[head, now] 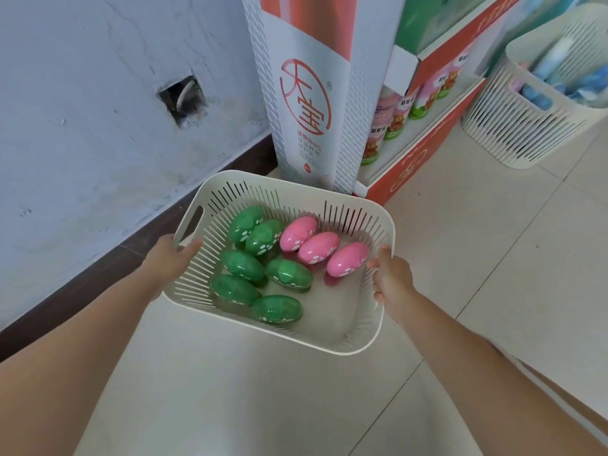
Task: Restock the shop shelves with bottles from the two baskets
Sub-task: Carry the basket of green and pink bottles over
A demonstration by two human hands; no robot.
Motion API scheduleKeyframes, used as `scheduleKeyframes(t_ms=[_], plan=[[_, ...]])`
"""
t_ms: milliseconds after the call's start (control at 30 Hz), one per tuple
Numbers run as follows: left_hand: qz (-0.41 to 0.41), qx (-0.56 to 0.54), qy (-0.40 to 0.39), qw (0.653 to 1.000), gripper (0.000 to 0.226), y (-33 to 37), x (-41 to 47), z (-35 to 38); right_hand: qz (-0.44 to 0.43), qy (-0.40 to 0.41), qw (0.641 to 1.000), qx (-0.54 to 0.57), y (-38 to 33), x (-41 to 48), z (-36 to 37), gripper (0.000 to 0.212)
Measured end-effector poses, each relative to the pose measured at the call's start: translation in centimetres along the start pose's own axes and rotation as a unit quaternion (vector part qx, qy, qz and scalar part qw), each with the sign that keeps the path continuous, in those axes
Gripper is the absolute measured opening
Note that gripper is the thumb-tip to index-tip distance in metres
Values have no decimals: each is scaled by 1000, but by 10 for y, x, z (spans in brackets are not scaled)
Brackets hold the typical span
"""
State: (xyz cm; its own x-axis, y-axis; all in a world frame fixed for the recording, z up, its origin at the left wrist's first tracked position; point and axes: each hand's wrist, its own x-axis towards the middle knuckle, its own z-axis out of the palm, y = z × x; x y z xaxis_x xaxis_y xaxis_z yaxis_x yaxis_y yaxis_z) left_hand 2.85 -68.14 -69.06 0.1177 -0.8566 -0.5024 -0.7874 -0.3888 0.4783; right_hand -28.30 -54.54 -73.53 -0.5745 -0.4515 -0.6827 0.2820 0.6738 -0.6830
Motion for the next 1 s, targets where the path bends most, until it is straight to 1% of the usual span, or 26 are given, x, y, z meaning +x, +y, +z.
scheduleKeyframes(t_ms=[67,133,233,333,400,467,533,567,700,800,933,1000], plan=[[17,-20,19,999,47,1,4,4,13,-11,1000,20,-1,-2,-1,50],[33,-17,23,999,41,4,11,0,23,-20,999,32,-4,-5,-2,52],[38,-57,4,998,44,12,22,-4,29,-26,998,43,-5,-9,-2,51],[-7,-92,1,996,45,10,27,4,36,-33,997,59,-4,-10,-3,51],[-47,-114,12,992,52,2,23,7,39,-47,995,76,-6,-12,-8,50],[-89,-136,-33,986,59,-5,13,5,34,-62,994,81,-9,-13,-18,47],[-125,-182,-99,970,57,-13,1,4,31,-67,995,65,-12,-15,-28,45],[-133,-203,-119,963,56,-15,-5,5,32,-67,996,57,-13,-17,-33,45],[-131,-241,-138,952,50,-15,-20,17,48,-68,995,62,-8,-26,-50,44],[-100,-247,-142,953,45,-13,-24,25,56,-67,994,71,-3,-26,-63,45],[-69,-278,-195,938,31,-8,-17,36,49,-59,996,52,-2,-11,-75,46],[-70,-290,-186,936,24,-4,-13,45,39,-63,996,44,-2,-2,-78,45]])
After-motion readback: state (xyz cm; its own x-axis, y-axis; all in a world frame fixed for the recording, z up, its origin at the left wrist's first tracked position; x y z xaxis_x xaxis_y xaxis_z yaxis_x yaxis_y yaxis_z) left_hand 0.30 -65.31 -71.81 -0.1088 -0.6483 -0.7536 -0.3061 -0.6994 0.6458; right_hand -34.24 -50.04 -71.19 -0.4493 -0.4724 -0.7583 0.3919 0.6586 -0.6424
